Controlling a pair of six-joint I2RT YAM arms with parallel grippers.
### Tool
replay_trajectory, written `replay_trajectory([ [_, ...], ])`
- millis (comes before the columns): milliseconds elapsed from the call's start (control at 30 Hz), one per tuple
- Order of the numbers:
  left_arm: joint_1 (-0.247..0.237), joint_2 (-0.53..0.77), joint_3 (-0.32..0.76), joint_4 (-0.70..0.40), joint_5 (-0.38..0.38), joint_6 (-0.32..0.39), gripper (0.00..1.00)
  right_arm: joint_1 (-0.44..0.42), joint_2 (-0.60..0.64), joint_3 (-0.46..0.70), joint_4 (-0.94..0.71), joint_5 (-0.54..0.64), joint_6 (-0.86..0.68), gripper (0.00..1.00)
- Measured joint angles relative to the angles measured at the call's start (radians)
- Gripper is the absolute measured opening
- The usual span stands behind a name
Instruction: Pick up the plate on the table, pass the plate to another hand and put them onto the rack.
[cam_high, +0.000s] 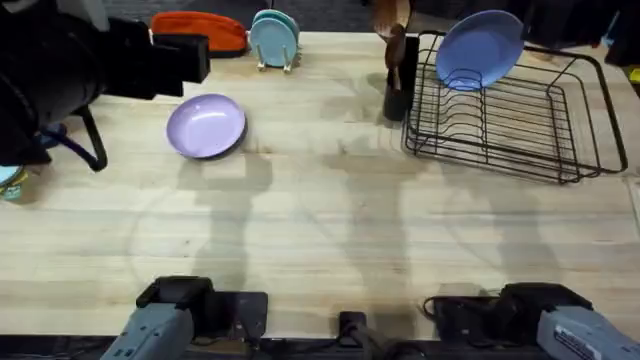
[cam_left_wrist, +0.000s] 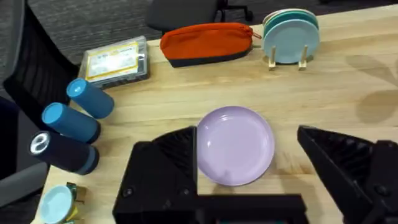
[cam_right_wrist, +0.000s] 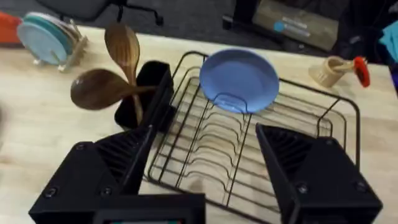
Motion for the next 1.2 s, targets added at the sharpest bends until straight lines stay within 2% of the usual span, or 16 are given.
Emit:
replay_trajectory([
  [233,0.0,0.0,0.0,0.041,-0.001,0.001,0.992,0.0,0.033,0.0,0.031,0.0,0.0,0.993],
  [367,0.002,0.0,0.0,0.041,-0.024,-0.058,0.992,0.0,0.061,0.0,0.033,0.0,0.0,0.993],
  [467,0.028,0.0,0.0,0.04,-0.027,-0.119,0.992,0.0,0.063,0.0,0.033,0.0,0.0,0.992],
  [600,0.09,0.003,0.0,0.0,-0.002,-0.167,0.991,0.0,0.049,0.0,0.035,0.0,0.0,0.993],
  [867,0.286,0.103,0.04,-0.131,0.205,-0.2,0.991,0.0,-0.001,0.0,0.036,0.0,0.001,0.992],
  [967,0.35,0.175,0.1,-0.185,0.269,-0.202,0.991,0.0,-0.011,0.0,0.036,0.0,0.012,0.993],
  [1067,0.391,0.253,0.158,-0.239,0.302,-0.201,0.991,0.0,-0.018,0.0,0.025,0.0,0.023,0.992],
  [1100,0.416,0.33,0.193,-0.276,0.322,-0.201,0.992,0.0,-0.023,0.0,0.012,0.0,0.03,0.993],
  [1167,0.425,0.372,0.196,-0.284,0.327,-0.201,0.993,0.0,-0.023,0.0,0.009,0.0,0.031,0.993],
  [1200,0.43,0.437,0.196,-0.288,0.332,-0.201,0.993,0.0,-0.023,0.0,0.007,0.0,0.032,0.993],
])
